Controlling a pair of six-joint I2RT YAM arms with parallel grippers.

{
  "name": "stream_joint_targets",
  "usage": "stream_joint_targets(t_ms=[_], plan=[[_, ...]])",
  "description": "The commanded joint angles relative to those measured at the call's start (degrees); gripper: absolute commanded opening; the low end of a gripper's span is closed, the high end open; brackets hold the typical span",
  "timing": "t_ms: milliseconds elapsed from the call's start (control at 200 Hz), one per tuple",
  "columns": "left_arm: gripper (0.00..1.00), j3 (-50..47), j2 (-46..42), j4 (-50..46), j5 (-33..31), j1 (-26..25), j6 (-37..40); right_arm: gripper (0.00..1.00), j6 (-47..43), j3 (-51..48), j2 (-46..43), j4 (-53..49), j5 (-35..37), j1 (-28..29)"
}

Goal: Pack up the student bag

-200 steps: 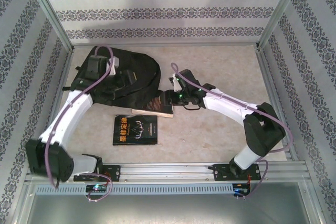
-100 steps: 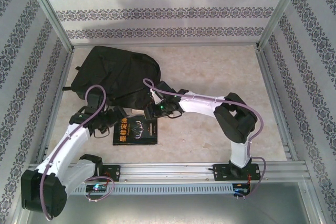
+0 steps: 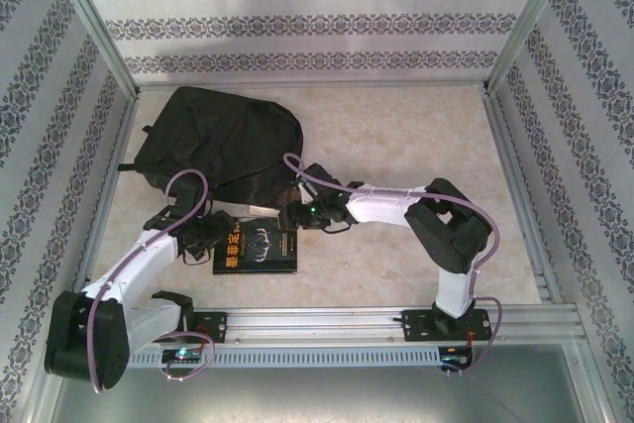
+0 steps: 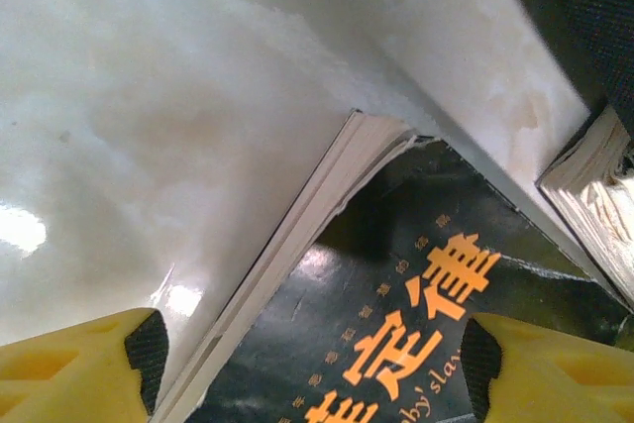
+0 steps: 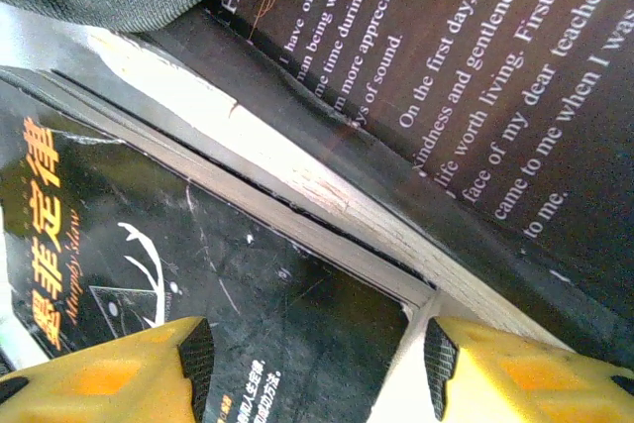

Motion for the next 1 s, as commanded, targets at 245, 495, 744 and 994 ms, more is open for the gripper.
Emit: stream_joint_targets(t_ms=[245,495,744,994], plan=[[0.64,-2.8,2.5,8.1,8.0,-0.3,1.1,0.56,10.1,-3.2,1.7,8.4,-10.0,0.5],[0.6,-3.5,2.4,8.4,8.0,-0.4,1.2,0.48,10.4,-4.0,-2.7,6.3,-9.3,0.3],[0.59,-2.6,2.8,8.0,7.6,-0.5,2.0,0.39,9.4,-4.9,-4.6,2.2,-6.6,0.1],[0.58,-1.5,5.3,8.3,9.1,-2.2,3.2,0.24,11.1,-6.7,-6.1,2.9,-7.6,0.1]])
